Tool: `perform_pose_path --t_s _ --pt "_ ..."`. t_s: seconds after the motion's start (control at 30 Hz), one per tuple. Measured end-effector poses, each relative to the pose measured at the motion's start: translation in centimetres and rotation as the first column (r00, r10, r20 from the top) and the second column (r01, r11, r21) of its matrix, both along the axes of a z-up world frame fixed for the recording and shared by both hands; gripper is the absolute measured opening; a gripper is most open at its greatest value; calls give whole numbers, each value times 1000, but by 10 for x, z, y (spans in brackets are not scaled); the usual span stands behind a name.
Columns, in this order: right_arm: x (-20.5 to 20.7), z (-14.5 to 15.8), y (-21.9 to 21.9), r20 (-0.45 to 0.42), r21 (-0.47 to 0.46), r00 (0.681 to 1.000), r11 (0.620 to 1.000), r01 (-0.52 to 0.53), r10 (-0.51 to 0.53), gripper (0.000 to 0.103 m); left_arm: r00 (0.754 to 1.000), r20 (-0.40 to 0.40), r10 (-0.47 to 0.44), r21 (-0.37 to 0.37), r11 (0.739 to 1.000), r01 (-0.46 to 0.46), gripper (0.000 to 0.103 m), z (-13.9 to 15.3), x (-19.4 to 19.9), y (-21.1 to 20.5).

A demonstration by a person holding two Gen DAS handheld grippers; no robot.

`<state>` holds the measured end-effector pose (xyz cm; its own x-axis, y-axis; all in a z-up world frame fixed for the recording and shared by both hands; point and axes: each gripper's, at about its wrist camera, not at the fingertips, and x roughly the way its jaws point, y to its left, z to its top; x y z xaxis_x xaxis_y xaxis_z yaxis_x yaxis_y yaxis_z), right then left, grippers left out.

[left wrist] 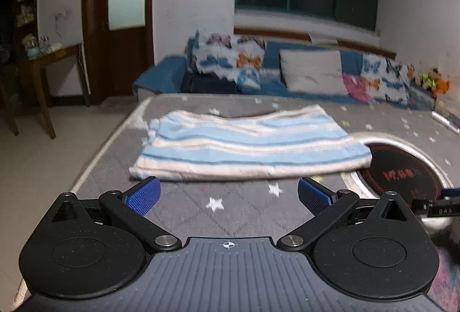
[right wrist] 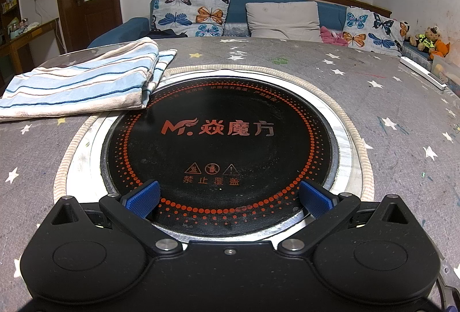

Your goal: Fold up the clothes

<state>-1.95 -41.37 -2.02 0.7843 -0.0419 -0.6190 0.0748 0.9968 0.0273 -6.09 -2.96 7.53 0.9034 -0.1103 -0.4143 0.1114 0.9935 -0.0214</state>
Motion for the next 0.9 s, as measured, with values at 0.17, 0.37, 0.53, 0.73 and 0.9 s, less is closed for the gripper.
perform_pose_path --t_s 0.17,0.37,0.53,0.73,0.9 --pt "0 0 0 0 0 1000 1000 0 0 103 999 7 -32 -37 999 32 103 -1 -2 3" --pt "0 0 0 0 0 1000 1000 0 0 103 1000 13 8 -1 1000 -8 103 -5 4 5" --pt "0 0 0 0 0 1000 1000 0 0 103 996 36 76 100 992 -79 103 -20 16 7" --pt "0 0 0 0 0 1000 1000 0 0 103 987 10 163 133 978 -163 103 -36 25 20" --pt "0 0 0 0 0 1000 1000 0 0 103 981 -9 194 139 972 -191 103 -42 28 30"
